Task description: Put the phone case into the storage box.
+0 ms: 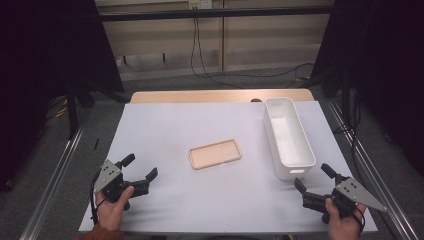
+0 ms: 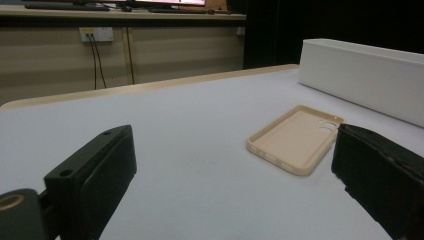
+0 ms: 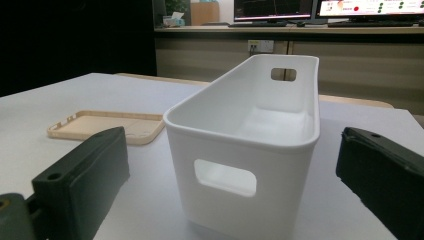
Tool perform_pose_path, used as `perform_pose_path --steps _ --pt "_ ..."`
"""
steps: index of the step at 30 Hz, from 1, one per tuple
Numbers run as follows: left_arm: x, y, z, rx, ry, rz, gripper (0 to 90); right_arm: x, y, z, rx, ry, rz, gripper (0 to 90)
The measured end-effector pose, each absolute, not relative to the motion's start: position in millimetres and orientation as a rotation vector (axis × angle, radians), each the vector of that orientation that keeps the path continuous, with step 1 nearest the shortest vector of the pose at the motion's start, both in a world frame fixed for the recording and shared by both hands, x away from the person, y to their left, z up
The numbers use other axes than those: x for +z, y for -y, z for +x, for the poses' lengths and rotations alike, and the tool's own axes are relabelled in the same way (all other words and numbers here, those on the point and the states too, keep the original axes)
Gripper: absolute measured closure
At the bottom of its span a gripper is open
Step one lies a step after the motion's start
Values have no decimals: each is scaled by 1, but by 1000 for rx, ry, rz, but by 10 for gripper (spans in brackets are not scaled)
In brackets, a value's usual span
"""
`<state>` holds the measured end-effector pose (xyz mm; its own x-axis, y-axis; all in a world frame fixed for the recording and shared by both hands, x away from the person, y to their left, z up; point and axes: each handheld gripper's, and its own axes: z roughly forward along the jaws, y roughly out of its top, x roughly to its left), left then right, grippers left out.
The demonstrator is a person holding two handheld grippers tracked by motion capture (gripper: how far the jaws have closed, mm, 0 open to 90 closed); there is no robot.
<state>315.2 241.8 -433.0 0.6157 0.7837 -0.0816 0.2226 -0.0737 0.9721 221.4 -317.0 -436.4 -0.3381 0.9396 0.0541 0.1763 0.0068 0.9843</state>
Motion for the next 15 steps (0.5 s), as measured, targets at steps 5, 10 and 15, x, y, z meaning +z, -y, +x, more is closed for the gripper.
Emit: perform_pose_path --steps 5,10,15 --pt "-433 -238 316 553 -826 1617 36 -437 318 222 1405 -1584 1176 1" --pt "-433 -237 317 551 -824 1620 36 -437 319 222 1411 -1576 1179 1" --pt "-434 -236 318 537 -827 1634 34 -437 318 222 1415 -1580 1181 1"
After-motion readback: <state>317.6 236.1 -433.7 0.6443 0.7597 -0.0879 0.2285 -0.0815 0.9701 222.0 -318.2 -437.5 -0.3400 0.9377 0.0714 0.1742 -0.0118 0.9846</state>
